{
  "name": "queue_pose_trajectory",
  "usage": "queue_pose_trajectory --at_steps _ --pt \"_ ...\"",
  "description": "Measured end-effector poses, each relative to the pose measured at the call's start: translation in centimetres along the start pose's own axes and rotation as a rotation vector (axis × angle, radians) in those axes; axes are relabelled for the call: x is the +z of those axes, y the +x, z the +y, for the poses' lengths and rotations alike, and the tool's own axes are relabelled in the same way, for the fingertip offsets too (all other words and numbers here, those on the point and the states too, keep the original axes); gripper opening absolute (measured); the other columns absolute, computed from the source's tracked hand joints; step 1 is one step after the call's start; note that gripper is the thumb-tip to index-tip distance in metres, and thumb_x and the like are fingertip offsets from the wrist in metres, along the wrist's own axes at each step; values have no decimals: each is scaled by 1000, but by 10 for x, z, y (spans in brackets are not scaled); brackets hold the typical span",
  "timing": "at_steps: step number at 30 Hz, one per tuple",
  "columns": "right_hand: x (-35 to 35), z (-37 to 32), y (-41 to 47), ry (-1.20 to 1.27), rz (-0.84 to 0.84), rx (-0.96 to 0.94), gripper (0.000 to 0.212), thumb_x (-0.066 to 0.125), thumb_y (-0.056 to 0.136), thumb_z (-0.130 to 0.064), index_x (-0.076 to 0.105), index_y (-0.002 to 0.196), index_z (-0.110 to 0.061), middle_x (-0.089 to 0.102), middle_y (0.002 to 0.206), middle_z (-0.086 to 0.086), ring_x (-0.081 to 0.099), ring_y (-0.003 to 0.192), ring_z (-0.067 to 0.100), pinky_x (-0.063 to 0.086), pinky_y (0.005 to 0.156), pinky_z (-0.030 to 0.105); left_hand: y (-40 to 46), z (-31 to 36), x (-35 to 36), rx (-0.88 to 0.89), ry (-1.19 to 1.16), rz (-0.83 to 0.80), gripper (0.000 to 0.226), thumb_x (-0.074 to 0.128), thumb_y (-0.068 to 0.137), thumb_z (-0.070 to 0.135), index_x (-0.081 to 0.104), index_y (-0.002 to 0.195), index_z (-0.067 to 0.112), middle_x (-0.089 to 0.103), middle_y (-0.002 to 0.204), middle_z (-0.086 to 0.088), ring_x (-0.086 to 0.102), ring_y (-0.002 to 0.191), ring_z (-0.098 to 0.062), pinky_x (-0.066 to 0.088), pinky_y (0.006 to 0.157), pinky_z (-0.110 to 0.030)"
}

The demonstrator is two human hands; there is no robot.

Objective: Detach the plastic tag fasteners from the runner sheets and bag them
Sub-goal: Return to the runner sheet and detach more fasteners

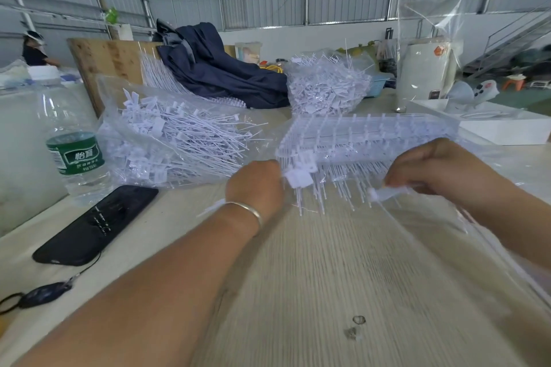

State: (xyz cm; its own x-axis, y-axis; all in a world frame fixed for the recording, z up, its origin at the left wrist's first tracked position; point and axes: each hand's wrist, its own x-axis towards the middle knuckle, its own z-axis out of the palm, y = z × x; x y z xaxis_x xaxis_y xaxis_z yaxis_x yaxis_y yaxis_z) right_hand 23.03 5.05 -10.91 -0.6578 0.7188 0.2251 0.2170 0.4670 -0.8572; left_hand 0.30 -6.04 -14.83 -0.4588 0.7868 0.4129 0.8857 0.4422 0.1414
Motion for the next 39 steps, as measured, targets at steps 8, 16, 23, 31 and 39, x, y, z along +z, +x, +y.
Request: queue_pose_trajectory --at_steps 8,16,23,31,39 --pt "-1 17 4 -141 127 13 27 65 81 -11 61 55 -13 47 53 0 41 48 11 34 58 26 -16 42 13 217 -128 74 12 50 90 28 44 86 19 57 75 -3 59 76 -30 31 57 -31" --pt "12 16 3 -107 50 -45 19 62 81 -9 55 72 7 44 58 4 40 55 15 33 63 30 -17 42 -1 -32 -776 80 37 60 89 20 43 61 3 42 57 -2 36 52 -14 26 50 -25" --pt "21 15 1 -85 -59 -197 12 67 90 -19 70 83 -9 56 63 1 50 56 3 39 60 11 -21 43 -16 -371 -1457 -422 45 46 100 42 47 66 13 46 48 1 27 35 -8 19 31 -14" --pt "22 16 1 -109 -6 -298 12 67 90 -21 74 85 -13 60 79 22 46 64 10 36 60 14 -22 42 -17 -352 -1432 -642 37 74 70 46 60 83 14 30 55 7 19 38 -4 15 30 -15" --pt "19 16 1 -80 -38 -289 16 71 85 -29 72 94 -16 59 80 13 50 69 13 40 68 23 -20 39 -13 -321 -1462 -526 22 76 78 23 58 65 23 27 54 8 18 40 -6 15 31 -16"
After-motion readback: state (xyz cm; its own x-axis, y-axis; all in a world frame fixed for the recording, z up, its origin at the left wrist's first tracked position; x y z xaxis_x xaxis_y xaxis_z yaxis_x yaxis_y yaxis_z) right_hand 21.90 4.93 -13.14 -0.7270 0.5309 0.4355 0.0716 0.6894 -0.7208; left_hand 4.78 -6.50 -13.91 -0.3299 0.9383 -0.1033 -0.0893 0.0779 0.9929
